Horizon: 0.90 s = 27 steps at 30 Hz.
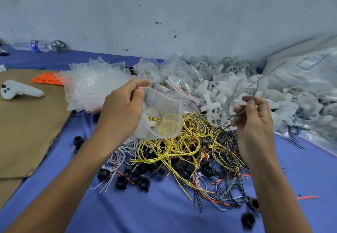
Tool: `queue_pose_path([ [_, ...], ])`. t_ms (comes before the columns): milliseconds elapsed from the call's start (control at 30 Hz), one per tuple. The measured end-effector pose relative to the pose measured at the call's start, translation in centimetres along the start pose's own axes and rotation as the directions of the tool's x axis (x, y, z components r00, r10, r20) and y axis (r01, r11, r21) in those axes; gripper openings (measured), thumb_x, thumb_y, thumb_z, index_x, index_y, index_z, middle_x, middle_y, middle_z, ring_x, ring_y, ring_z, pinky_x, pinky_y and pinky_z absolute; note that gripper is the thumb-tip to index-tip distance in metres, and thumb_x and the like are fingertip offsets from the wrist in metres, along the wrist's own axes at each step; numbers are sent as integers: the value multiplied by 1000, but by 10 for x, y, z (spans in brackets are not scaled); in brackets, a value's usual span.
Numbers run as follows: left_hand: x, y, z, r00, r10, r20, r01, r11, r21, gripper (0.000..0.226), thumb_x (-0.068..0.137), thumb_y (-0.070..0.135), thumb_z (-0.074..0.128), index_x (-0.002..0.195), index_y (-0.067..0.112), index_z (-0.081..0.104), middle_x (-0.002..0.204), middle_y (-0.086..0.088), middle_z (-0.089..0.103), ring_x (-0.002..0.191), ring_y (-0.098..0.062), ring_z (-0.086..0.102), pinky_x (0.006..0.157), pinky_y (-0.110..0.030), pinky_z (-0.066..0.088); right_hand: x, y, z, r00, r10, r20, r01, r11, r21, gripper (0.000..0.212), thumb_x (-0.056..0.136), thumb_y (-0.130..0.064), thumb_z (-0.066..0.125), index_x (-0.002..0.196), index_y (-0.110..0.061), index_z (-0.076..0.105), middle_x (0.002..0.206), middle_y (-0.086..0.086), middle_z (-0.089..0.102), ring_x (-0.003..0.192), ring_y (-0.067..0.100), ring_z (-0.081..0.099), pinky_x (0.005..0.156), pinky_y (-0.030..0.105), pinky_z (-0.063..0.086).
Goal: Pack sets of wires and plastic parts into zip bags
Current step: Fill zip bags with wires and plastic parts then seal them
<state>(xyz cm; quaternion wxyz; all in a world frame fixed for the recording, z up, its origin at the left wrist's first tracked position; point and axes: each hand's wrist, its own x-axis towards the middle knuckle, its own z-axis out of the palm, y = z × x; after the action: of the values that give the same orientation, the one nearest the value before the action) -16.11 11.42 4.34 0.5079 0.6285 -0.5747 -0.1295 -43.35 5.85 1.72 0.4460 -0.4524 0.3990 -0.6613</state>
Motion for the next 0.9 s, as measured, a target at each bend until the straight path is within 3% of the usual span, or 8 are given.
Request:
queue_pose_path([
  [233, -22, 4, 19, 997, 52, 59, -55, 997, 54, 33, 97, 34, 40, 123, 36, 61, 77, 11, 69, 70, -5, 60, 65, -33, 48, -35, -21, 25, 883, 247, 399, -368, 892, 262, 22, 102, -26, 45, 95, -23, 65, 73, -4, 60, 58, 6, 52, 49, 19, 40],
  [367, -37, 12, 28, 991, 106, 84, -116, 986, 119, 40, 95, 36, 38, 129, 34, 58, 73, 5, 69, 68, -11, 59, 65, -26, 45, -66, -8, 53, 729, 398, 556, -434, 898, -74, 18, 102, -24, 47, 101, -15, 63, 69, 2, 58, 50, 15, 46, 38, 21, 38],
  [567, -64, 19, 35, 968, 191, 163, -233, 926, 297, 44, 98, 37, 34, 136, 28, 54, 97, -6, 73, 85, -35, 65, 66, -39, 46, -68, -2, 92, 716, 431, 549, -157, 865, -476, 24, 99, -4, 44, 84, -7, 62, 65, 6, 61, 56, 21, 58, 45, 23, 43],
  [633, -68, 20, 34, 962, 208, 175, -255, 914, 317, 45, 98, 33, 36, 138, 26, 55, 101, -8, 73, 86, -34, 67, 67, -41, 49, -59, -3, 110, 647, 513, 564, 177, 619, -765, 22, 99, -1, 44, 105, -3, 65, 98, 17, 67, 92, 33, 63, 68, 27, 45],
  [667, -68, 19, 32, 961, 210, 180, -258, 915, 311, 45, 97, 30, 38, 138, 24, 56, 104, -8, 73, 88, -34, 68, 70, -42, 52, -66, 8, 122, 683, 521, 512, 376, 350, -858, 26, 99, 3, 43, 116, 0, 62, 112, 21, 64, 106, 34, 59, 82, 30, 44],
  [733, -68, 20, 28, 958, 206, 201, -262, 914, 310, 47, 96, 27, 38, 140, 25, 54, 110, -5, 72, 95, -31, 67, 76, -44, 53, -69, 9, 103, 511, 668, 541, 817, -182, -547, 36, 92, 22, 40, 114, 4, 62, 103, 22, 65, 98, 36, 57, 100, 31, 43],
  [767, -69, 21, 27, 954, 211, 213, -271, 910, 313, 48, 96, 26, 38, 141, 25, 53, 112, -4, 71, 96, -31, 67, 77, -45, 53, -71, 11, 112, 624, 629, 464, 750, -316, -581, 39, 91, 26, 38, 113, 5, 62, 101, 22, 65, 97, 36, 57, 105, 29, 41],
  [900, -72, 22, 18, 951, 240, 193, -288, 916, 279, 44, 95, 21, 43, 138, 20, 57, 105, -5, 73, 87, -30, 69, 71, -45, 56, -63, 2, 118, 622, 541, 566, 485, 300, -821, 38, 105, -7, 34, 140, 3, 44, 144, 20, 47, 134, 31, 43, 107, 29, 31],
])
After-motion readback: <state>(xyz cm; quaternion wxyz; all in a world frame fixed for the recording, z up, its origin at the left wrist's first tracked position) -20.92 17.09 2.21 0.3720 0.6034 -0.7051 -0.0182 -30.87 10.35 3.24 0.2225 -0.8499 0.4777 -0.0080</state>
